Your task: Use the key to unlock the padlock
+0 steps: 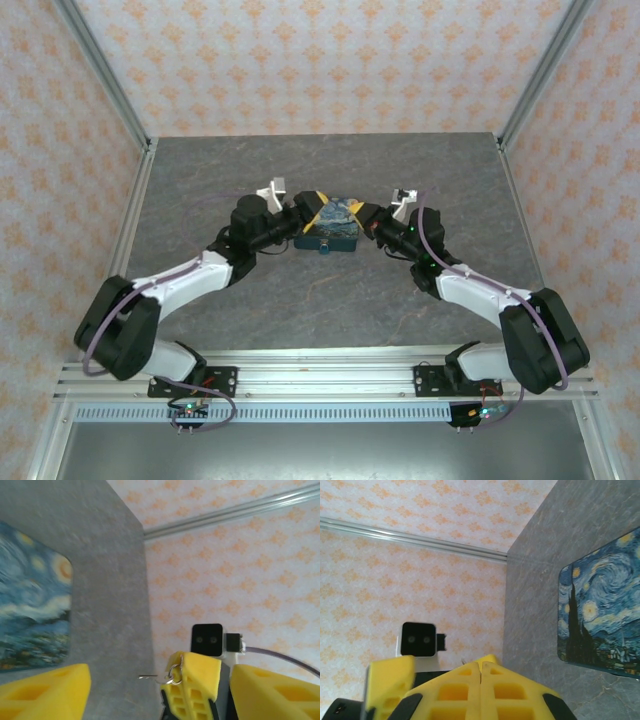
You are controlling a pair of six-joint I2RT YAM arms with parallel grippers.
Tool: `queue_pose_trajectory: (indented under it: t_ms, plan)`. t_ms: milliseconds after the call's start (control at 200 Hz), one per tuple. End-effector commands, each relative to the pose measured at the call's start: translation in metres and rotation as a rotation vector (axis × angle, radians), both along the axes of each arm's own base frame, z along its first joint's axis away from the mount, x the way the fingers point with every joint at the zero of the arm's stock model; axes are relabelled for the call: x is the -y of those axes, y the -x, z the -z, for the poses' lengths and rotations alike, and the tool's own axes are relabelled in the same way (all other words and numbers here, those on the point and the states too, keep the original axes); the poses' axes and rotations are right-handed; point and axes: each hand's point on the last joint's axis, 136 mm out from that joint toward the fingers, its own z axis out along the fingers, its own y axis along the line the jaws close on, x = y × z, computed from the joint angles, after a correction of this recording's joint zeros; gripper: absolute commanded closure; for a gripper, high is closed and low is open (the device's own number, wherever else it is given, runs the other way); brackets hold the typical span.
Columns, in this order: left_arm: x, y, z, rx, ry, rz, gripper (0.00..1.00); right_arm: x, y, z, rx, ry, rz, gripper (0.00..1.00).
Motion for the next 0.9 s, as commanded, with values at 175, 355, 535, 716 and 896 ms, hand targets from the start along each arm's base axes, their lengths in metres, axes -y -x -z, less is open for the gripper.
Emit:
queue_pose_trajectory:
  t_ms: [175,355,535,716,896]
  plan:
    - [-0.042,0.040,0.062,-0.024,-0.467,0.050,0.05,-0.007,-0.034,0.009,-0.045,0.054,-0.013,1.00]
    - [-0.034,0.051,0.104,-0.015,-0.571,0.176,0.15,-0.014,-0.063,0.031,-0.110,0.042,0.014,1.00]
    - [-0.020,0.040,0.131,-0.002,-0.624,0.228,0.35,-0.019,-0.083,0.050,-0.155,0.026,0.041,1.00]
    - [-0.007,0.025,0.154,0.026,-0.660,0.257,0.41,-0.017,-0.088,0.066,-0.186,0.016,0.067,1.00]
    - [0.004,0.014,0.172,0.081,-0.686,0.247,0.43,-0.015,-0.088,0.076,-0.200,0.024,0.078,1.00]
